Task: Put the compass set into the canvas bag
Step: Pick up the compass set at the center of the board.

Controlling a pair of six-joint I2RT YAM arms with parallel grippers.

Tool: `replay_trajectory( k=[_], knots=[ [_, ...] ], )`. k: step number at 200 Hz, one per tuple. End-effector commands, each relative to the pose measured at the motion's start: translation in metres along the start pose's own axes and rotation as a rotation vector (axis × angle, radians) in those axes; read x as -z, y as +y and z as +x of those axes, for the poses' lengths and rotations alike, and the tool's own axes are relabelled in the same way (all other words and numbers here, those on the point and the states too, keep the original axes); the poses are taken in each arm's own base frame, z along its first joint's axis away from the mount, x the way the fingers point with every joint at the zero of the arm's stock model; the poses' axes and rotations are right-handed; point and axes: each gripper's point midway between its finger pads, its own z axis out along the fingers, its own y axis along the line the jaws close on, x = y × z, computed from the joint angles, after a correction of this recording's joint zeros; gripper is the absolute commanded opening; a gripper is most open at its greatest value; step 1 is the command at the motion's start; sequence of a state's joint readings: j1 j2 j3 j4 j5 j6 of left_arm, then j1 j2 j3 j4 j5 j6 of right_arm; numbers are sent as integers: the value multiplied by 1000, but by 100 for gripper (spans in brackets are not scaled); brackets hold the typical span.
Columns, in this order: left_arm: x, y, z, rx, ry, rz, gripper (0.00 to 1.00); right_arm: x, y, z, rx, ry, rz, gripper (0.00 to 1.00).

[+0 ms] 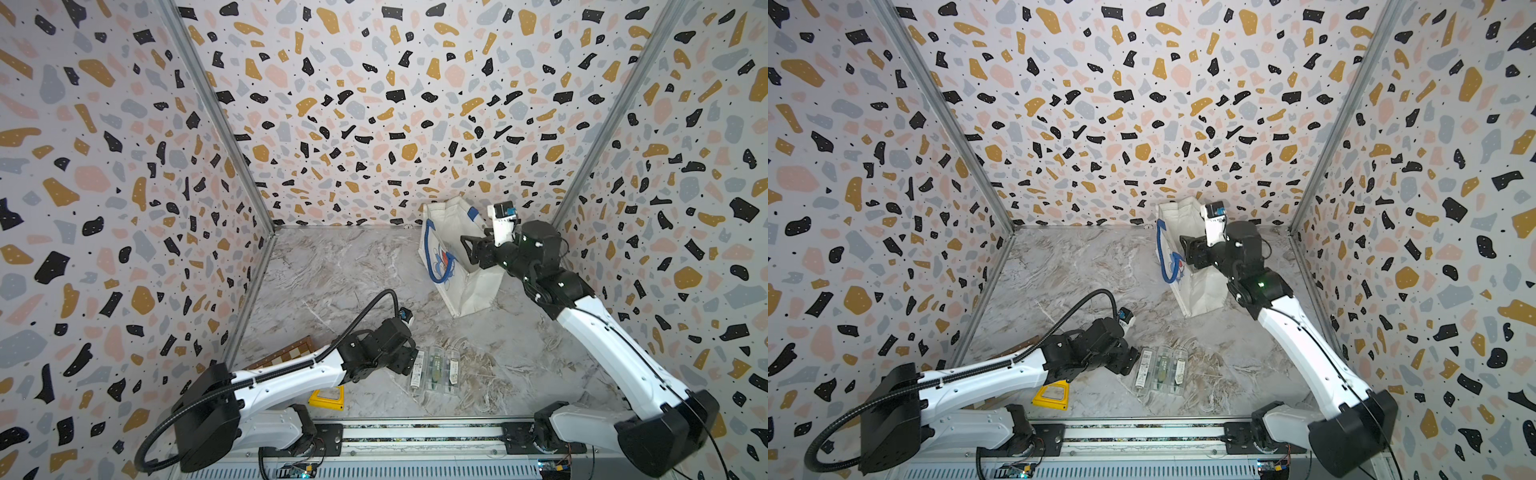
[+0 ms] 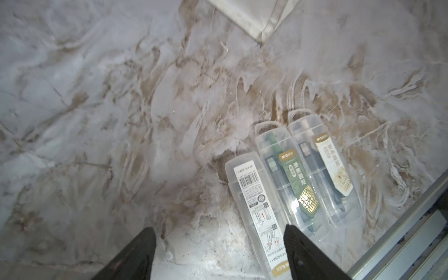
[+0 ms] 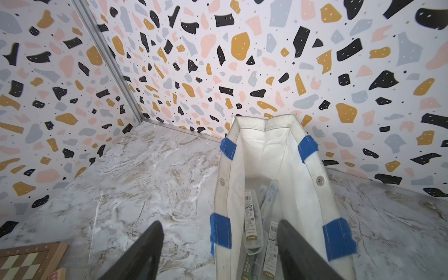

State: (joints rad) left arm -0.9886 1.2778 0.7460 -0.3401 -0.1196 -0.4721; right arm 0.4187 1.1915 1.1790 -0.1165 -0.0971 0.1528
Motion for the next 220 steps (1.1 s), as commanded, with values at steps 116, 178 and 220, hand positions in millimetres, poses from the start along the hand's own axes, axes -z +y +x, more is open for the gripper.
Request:
replay_trajectory(
  k=[116,178,220],
  knots=[
    [-55,-31,36,12,339,-70,83,-4,-23,26,1,-19,33,78],
    [-61,-12,54,4,391,-171,79,-7,-22,31,-4,-10,24,79],
    [-58,-3,66,22,390,-186,64,-9,-22,34,-9,1,17,80]
  ],
)
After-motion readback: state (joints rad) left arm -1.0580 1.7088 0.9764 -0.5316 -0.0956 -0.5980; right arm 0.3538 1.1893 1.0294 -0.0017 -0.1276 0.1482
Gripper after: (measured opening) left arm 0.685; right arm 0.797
